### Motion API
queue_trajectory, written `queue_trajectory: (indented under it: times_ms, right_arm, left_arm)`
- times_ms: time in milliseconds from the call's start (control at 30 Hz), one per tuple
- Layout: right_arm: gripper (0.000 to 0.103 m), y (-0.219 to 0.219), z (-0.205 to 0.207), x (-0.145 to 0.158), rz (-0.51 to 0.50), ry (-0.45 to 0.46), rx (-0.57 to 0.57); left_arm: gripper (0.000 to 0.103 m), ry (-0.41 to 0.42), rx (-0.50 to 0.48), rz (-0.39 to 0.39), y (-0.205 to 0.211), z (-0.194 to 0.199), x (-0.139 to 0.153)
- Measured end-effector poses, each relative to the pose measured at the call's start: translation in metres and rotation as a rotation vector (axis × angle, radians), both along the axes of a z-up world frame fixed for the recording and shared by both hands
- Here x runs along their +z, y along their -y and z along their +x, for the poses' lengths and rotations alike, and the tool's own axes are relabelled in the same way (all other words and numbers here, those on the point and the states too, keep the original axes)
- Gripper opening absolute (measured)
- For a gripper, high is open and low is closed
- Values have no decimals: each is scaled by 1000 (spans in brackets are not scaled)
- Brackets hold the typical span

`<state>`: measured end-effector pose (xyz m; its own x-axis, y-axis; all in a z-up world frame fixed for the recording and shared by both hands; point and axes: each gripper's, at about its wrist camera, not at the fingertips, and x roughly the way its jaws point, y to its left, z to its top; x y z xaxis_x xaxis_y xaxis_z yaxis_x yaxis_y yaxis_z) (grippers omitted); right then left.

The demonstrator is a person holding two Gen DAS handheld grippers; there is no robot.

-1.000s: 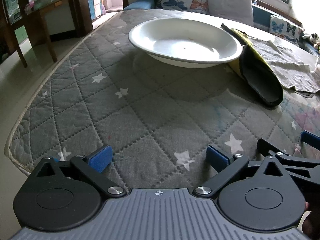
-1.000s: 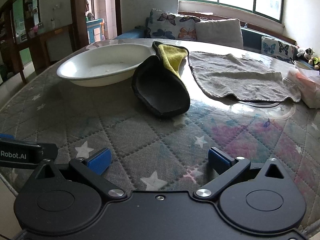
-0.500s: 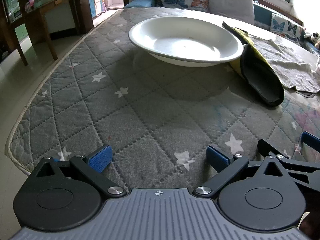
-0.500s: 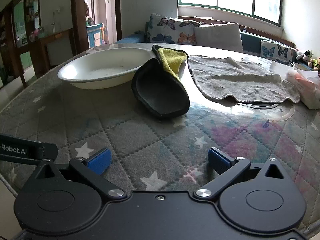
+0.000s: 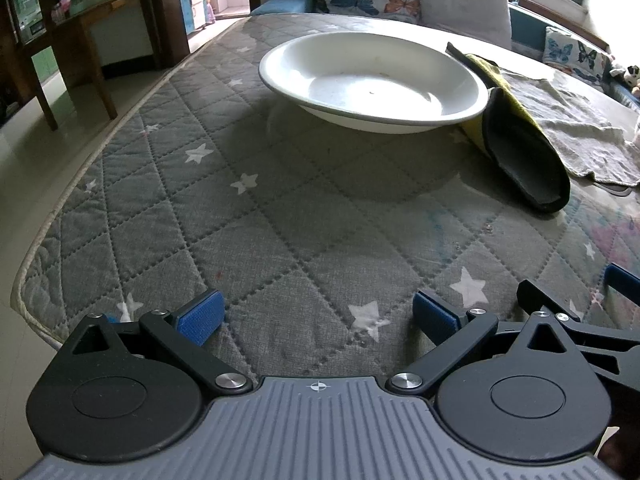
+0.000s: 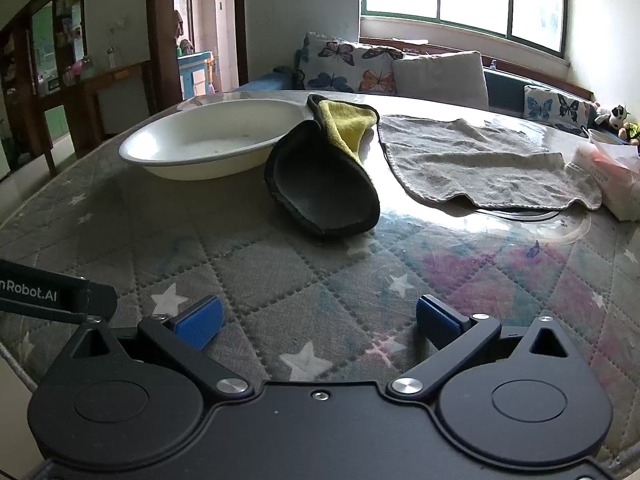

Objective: Clean bowl

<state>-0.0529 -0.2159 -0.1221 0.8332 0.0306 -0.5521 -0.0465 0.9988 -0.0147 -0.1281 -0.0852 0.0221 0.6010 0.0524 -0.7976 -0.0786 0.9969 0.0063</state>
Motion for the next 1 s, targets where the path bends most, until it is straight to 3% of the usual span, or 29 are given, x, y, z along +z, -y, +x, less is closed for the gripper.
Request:
queue_trajectory:
  times_ms: [1000]
  right_arm:
    - [103,0,-1,1,-6,-11,13]
  left_arm:
    - [102,-2,8,3,0,-1,0]
